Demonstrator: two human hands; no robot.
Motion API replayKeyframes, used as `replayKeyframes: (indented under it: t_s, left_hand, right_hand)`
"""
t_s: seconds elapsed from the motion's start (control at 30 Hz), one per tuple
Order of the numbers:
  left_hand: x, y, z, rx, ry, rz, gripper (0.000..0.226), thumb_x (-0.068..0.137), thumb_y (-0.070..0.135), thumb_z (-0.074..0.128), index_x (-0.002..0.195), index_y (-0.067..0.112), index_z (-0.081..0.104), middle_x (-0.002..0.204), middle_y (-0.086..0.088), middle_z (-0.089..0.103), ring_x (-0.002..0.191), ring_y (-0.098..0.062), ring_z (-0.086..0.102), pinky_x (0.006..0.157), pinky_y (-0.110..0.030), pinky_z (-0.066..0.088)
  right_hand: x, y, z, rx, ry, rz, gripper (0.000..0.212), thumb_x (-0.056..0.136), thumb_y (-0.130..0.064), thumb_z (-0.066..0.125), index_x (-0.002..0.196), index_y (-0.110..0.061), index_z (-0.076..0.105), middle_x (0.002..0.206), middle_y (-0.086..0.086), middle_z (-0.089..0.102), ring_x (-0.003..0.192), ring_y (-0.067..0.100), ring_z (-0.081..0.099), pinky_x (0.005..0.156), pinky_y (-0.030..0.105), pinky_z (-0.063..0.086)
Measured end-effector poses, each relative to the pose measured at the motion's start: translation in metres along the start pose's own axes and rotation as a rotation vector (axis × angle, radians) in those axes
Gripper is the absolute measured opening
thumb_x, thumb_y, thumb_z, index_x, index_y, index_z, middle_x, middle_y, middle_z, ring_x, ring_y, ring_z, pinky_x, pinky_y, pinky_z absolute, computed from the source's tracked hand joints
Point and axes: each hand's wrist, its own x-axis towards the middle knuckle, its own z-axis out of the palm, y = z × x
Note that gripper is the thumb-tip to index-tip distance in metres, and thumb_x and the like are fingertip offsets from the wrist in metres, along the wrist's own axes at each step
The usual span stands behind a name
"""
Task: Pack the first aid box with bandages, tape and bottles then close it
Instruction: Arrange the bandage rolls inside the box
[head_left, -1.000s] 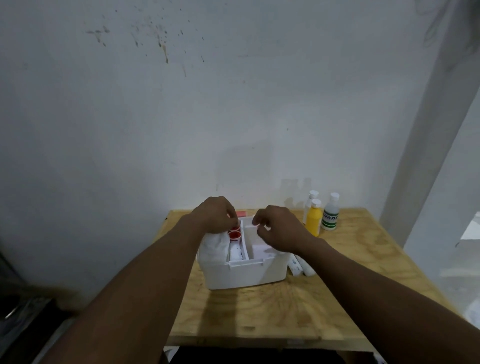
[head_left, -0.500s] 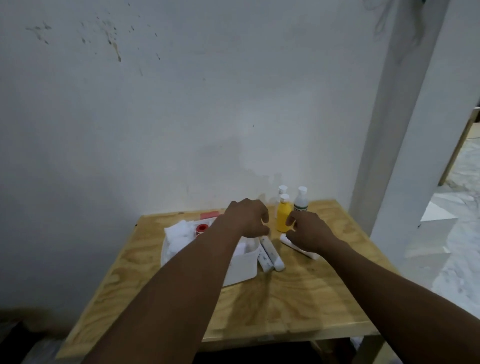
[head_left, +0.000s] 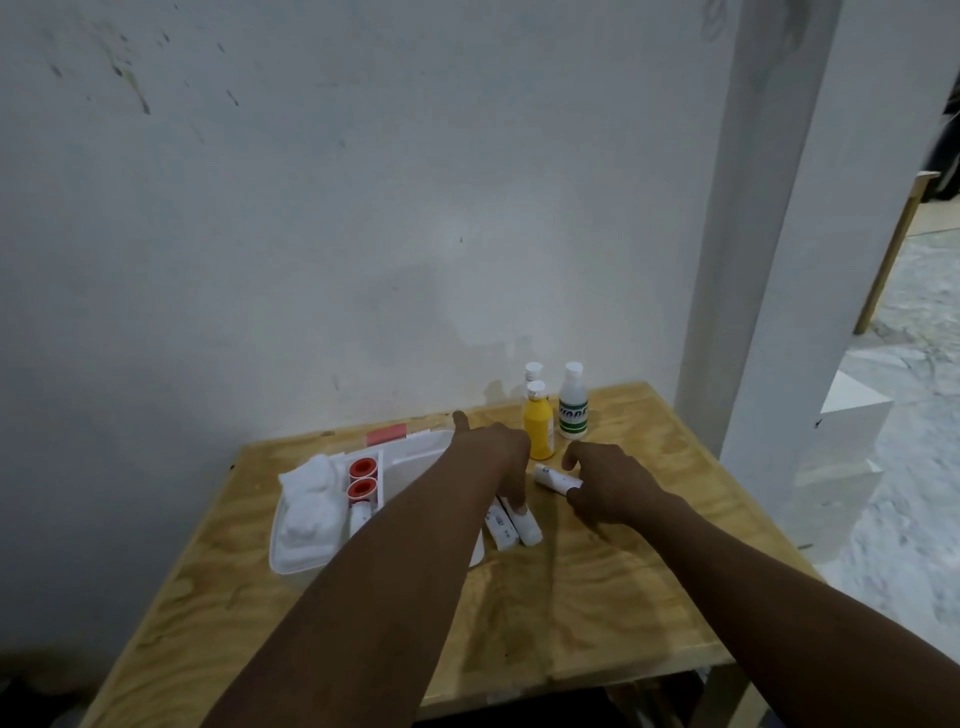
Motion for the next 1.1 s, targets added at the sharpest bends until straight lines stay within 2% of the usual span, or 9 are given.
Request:
replayKeyframes:
  t_s: [0.1,0.23,0.33,0.43,0.6,0.73,0.9,1.0,1.1]
  left_hand:
    - [0.003,-0.002,0.001,-0.024,-0.009,-0.005,0.066,0.078,0.053,0.079,0.132,0.021,0.058,0.134,-0.001,0.062,0.130,-0.025,0.053,0.114,-0.069,0.012]
    - [0.003,-0.003,0.001,-0.090,0.002,0.006,0.073,0.075,0.052,0.082,0.134,0.020,0.056,0.135,-0.003,0.061,0.127,-0.026,0.054,0.113,-0.060,0.031]
    - [0.001,-0.003,-0.001,-0.118,0.025,0.027,0.083,0.069,0.053,0.086,0.137,0.019,0.053,0.134,-0.003,0.061,0.126,-0.027,0.055,0.111,-0.054,0.036]
    - [0.001,-0.003,-0.004,-0.148,0.054,0.043,0.086,0.058,0.059,0.089,0.131,0.024,0.058,0.127,0.001,0.063,0.120,-0.026,0.057,0.106,-0.054,0.040]
    - [-0.004,-0.007,-0.013,-0.282,0.159,0.105,0.062,0.061,0.046,0.092,0.111,0.015,0.070,0.105,-0.005,0.069,0.096,-0.025,0.065,0.087,-0.041,0.057]
    - [-0.017,-0.015,-0.023,-0.363,0.279,0.112,0.057,0.066,0.041,0.091,0.110,0.014,0.068,0.110,-0.005,0.063,0.099,-0.024,0.059,0.080,-0.033,0.051]
    - [-0.044,-0.038,-0.042,-0.434,0.390,0.102,0.050,0.068,0.036,0.091,0.106,0.017,0.064,0.115,-0.004,0.060,0.098,-0.021,0.057,0.074,-0.029,0.047]
    - [-0.067,-0.062,-0.048,-0.434,0.410,0.061,0.045,0.071,0.034,0.090,0.106,0.020,0.064,0.111,0.000,0.056,0.096,-0.019,0.054,0.074,-0.028,0.043]
    - [-0.088,-0.090,-0.045,-0.445,0.416,0.008,0.037,0.072,0.034,0.089,0.100,0.023,0.066,0.113,0.000,0.058,0.094,-0.019,0.056,0.073,-0.029,0.047]
  right_hand:
    - [0.000,0.001,0.001,-0.010,-0.013,0.009,0.037,0.089,-0.040,0.059,0.119,-0.019,0.058,0.115,0.005,0.063,0.099,0.021,0.058,0.080,0.035,0.051]
    - [0.000,0.000,-0.001,0.001,-0.026,0.016,0.041,0.090,-0.045,0.058,0.119,-0.014,0.060,0.115,0.006,0.063,0.100,0.021,0.059,0.083,0.037,0.052]
    - [0.000,0.002,-0.003,0.022,-0.020,0.036,0.045,0.092,-0.049,0.054,0.111,-0.009,0.064,0.107,0.008,0.065,0.095,0.023,0.061,0.079,0.037,0.052]
    - [0.001,0.005,-0.008,0.040,-0.002,0.032,0.039,0.090,-0.044,0.058,0.102,-0.008,0.068,0.098,0.008,0.066,0.087,0.022,0.061,0.076,0.037,0.053]
    - [-0.001,-0.001,-0.024,0.146,0.097,0.024,0.028,0.085,-0.032,0.065,0.100,-0.008,0.064,0.097,0.008,0.065,0.084,0.022,0.059,0.068,0.034,0.047]
    - [-0.002,-0.006,-0.036,0.188,0.209,0.005,0.021,0.081,-0.030,0.068,0.093,-0.018,0.056,0.085,-0.002,0.059,0.075,0.016,0.054,0.056,0.026,0.035]
    - [-0.005,-0.030,-0.053,0.261,0.324,-0.055,0.026,0.080,-0.027,0.070,0.098,-0.015,0.055,0.084,0.001,0.064,0.073,0.018,0.059,0.062,0.032,0.049]
    - [-0.008,-0.058,-0.062,0.310,0.327,-0.152,0.030,0.081,-0.018,0.067,0.108,-0.010,0.057,0.087,0.002,0.062,0.076,0.019,0.058,0.062,0.027,0.044]
    - [-0.010,-0.094,-0.064,0.359,0.288,-0.233,0.022,0.080,-0.016,0.067,0.100,-0.010,0.058,0.088,0.002,0.061,0.077,0.018,0.056,0.062,0.024,0.038]
